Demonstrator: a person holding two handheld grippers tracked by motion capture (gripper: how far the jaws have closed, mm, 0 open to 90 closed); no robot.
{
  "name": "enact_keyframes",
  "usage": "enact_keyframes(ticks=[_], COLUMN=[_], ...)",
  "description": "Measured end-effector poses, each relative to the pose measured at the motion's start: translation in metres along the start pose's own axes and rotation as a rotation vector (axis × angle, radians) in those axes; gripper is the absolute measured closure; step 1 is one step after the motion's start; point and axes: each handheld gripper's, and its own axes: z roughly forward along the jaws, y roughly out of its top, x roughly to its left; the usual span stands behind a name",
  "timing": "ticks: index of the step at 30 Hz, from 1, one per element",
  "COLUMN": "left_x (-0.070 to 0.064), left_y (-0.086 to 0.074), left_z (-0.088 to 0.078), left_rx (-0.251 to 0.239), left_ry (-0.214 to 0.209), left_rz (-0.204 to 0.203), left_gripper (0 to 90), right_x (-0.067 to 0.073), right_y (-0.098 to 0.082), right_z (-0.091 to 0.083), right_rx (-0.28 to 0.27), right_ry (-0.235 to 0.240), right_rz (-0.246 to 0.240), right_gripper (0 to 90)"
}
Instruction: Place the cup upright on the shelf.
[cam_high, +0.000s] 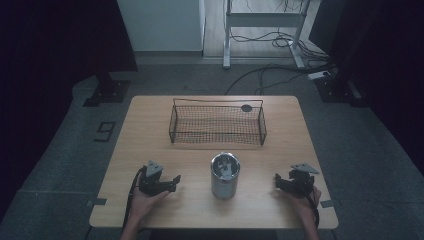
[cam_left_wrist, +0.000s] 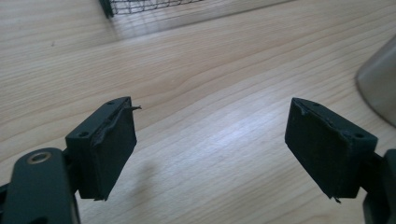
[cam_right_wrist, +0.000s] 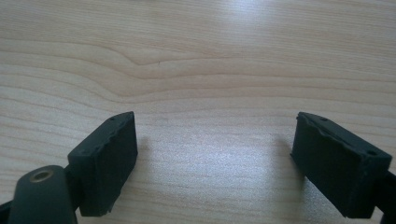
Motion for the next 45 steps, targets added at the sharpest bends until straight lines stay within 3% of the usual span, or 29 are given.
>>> enact_keyframes(ticks=[10, 16, 20, 40, 45], left_x=[-0.016, -0.025, -0.033, -0.059, -0.072], left_y=[0.006, 0.013, 0.019, 0.032, 0.034], left_z=[-0.008, -0.015, -0.017, -0.017, -0.015], left_rx=[-0.042, -0.079, -0.097, -0.101, -0.099], left_ry=[-0.013, -0.060, -0.079, -0.160, -0.196], left_rz=[0.015, 0.003, 0.019, 0.063, 0.091], left_gripper=[16.3, 15.7, 15.3, 14.3, 12.4], right_x=[0.000, 0.000, 0.000, 0.000, -0.001], right_y=[0.000, 0.000, 0.000, 0.000, 0.000], right_z=[0.000, 0.000, 0.000, 0.000, 0.000], right_rx=[0.001, 0.002, 0.002, 0.002, 0.001], right_ry=[0.002, 0.001, 0.001, 0.000, 0.000], right_rz=[-0.002, -0.002, -0.002, 0.000, 0.003], right_gripper=[13.9, 13.8, 13.9, 13.7, 13.7])
